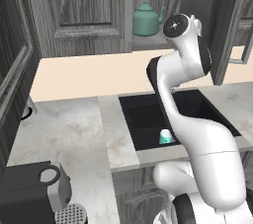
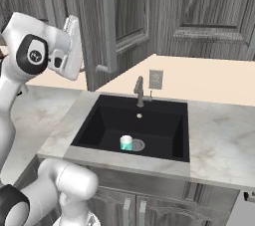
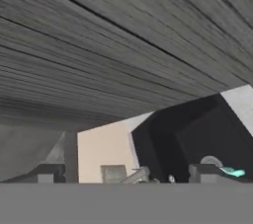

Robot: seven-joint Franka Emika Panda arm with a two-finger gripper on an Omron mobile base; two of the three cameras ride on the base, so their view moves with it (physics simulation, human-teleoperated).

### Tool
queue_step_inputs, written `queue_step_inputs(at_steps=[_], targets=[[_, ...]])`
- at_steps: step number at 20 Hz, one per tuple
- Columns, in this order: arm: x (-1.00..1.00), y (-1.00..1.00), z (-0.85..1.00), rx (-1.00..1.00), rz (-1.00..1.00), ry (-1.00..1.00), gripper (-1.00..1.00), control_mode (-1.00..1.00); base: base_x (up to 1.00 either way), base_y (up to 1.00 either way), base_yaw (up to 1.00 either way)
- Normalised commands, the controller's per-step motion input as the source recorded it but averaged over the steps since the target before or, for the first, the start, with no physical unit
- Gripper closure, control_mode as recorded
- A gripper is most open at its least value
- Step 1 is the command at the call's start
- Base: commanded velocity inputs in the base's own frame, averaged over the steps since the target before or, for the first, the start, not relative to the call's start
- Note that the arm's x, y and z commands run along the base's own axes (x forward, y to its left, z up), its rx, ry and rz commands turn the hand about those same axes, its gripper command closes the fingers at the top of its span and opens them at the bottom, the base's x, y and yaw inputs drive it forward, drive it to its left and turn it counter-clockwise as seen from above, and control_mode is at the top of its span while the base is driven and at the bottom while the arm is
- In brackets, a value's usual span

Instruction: Open the cabinet, pick the kettle from the cabinet, and place it in the sink.

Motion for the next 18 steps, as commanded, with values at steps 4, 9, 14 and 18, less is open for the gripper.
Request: queue_step_inputs(at_steps=[4,9,14,18], targets=[[-0.02,-0.38,0.05,0.12,-0.25,0.01,-1.00,-1.00,0.00,0.00,0.00],[-0.17,-0.43,0.02,0.22,-0.19,0.02,-1.00,-1.00,0.00,0.00,0.00],[-0.26,-0.49,0.00,0.25,-0.14,0.00,-1.00,-1.00,0.00,0.00,0.00],[-0.28,-0.58,0.00,0.25,-0.08,0.00,-1.00,-1.00,0.00,0.00,0.00]])
